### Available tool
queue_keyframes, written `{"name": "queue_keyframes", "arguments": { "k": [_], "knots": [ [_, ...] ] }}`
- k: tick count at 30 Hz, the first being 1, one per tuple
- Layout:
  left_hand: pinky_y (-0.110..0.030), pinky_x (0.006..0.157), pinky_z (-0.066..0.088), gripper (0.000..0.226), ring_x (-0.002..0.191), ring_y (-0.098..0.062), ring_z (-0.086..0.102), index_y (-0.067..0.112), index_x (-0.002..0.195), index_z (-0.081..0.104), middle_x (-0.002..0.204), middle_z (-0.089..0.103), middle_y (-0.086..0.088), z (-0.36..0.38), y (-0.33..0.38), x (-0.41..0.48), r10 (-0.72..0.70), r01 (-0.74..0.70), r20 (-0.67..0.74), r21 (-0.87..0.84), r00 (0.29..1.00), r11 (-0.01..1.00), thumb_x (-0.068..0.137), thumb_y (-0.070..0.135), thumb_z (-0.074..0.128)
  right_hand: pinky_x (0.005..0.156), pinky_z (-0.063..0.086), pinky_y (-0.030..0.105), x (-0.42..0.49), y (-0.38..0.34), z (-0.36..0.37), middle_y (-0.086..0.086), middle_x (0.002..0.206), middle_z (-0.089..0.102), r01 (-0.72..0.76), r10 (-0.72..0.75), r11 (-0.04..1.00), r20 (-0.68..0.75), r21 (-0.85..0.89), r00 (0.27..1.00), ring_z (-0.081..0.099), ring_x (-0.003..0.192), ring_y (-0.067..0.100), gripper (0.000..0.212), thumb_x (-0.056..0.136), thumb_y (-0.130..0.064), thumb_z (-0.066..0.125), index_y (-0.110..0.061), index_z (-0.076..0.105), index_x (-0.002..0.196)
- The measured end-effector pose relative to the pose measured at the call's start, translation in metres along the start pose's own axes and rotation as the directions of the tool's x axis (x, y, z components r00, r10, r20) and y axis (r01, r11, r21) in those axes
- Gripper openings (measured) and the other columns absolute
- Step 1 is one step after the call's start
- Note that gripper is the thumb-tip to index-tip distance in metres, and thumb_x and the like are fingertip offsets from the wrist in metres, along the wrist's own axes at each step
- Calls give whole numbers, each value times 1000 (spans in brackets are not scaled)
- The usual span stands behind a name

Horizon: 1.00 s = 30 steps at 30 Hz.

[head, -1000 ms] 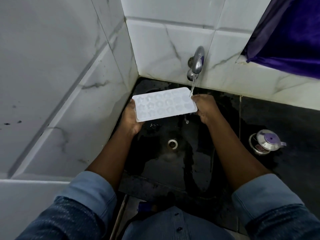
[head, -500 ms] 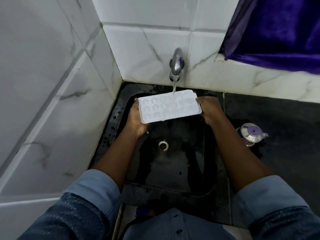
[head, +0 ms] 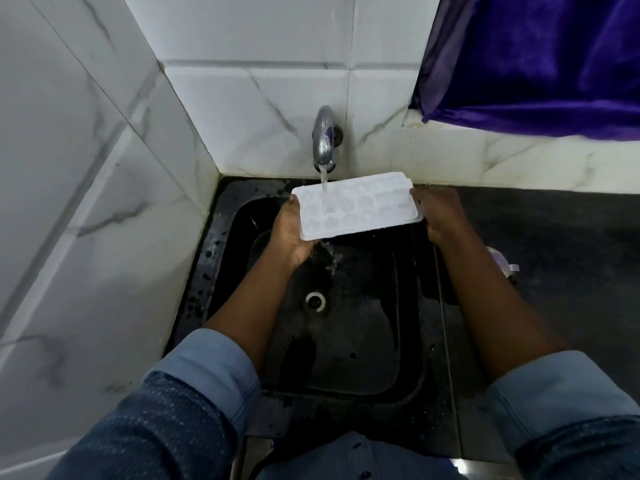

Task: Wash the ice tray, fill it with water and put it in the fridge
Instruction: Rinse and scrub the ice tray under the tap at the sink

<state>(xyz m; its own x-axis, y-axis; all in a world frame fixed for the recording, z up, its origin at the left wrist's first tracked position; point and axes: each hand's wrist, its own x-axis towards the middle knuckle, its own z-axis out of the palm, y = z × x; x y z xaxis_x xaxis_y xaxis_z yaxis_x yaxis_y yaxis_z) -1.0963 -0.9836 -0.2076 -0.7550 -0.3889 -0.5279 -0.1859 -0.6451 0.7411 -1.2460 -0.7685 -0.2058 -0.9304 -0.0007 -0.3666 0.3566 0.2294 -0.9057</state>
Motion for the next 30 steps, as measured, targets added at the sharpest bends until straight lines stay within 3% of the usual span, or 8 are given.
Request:
{"name": "queue_keyframes", "arguments": {
  "k": [3, 8, 13, 16, 18, 20, 24, 30],
  "knots": [
    [-51, 78, 62, 57, 117, -44, 69, 3, 147, 58, 139, 68, -22, -2, -1, -4, -8, 7, -32, -11, 999, 1000, 116, 43, 33, 55, 50, 17, 3, -2, 4, -6, 83, 69, 27, -26, 996, 20, -86, 999, 62, 70, 6, 14, 93, -14, 69, -16, 69, 79],
    [-56, 97, 56, 53, 121, -44, 67, -1, 144, 59, 138, 67, -25, -36, -1, -12, 56, -60, -80, -38, 995, 997, 116, 36, 34, 67, 53, 30, 1, -15, 37, 4, 84, 70, 70, -32, 959, 142, -273, 989, 66, 74, 18, 27, 89, -35, 72, -10, 68, 81],
    [-42, 71, 66, 43, 94, -30, 79, 10, 116, 73, 108, 82, -12, -76, -1, -30, 106, -113, -139, -41, 985, 993, 114, 36, 39, 63, 43, 32, -11, -52, 95, 6, 74, 62, 304, -204, 874, 280, -380, 938, 60, 65, 22, 39, 93, -46, 64, -14, 55, 72],
    [-39, 66, 65, 41, 93, -29, 80, 13, 116, 73, 107, 82, -10, -94, -6, -46, 107, -119, -182, -59, 977, 991, 113, 37, 41, 58, 40, 28, -13, -67, 129, 2, 75, 58, 295, -162, 887, 359, -355, 919, 55, 68, 17, 28, 93, -30, 67, -13, 54, 75],
    [-38, 66, 65, 41, 94, -27, 80, 13, 120, 72, 109, 82, -9, -105, -10, -56, 115, -132, -212, -72, 970, 989, 114, 40, 41, 63, 46, 30, -11, -69, 145, 4, 86, 63, 240, -116, 914, 357, -328, 927, 60, 77, 18, 11, 96, -17, 66, -7, 64, 95],
    [-41, 70, 65, 45, 99, -30, 79, 9, 130, 68, 118, 80, -13, -115, -14, -65, 118, -143, -232, -96, 966, 985, 114, 41, 41, 56, 43, 27, -7, -69, 150, 10, 91, 68, 112, -31, 974, 374, -196, 927, 62, 70, 17, 19, 98, -14, 65, -2, 69, 112],
    [-47, 83, 63, 53, 109, -36, 72, 1, 147, 58, 137, 68, -23, -128, -19, -79, 111, -142, -244, -115, 963, 983, 114, 39, 40, 65, 36, 26, -4, -59, 143, -1, 89, 67, -178, 173, 983, 512, -39, 841, 60, 72, 11, 18, 102, -33, 58, -17, 66, 99],
    [-47, 84, 63, 55, 104, -34, 75, 1, 146, 59, 131, 71, -21, -134, -20, -94, 110, -154, -234, -178, 966, 972, 112, 41, 43, 70, 36, 29, 0, -50, 137, -2, 103, 70, -235, 206, 972, 582, -26, 787, 59, 72, 11, 30, 105, -47, 50, -21, 66, 101]
  ]
}}
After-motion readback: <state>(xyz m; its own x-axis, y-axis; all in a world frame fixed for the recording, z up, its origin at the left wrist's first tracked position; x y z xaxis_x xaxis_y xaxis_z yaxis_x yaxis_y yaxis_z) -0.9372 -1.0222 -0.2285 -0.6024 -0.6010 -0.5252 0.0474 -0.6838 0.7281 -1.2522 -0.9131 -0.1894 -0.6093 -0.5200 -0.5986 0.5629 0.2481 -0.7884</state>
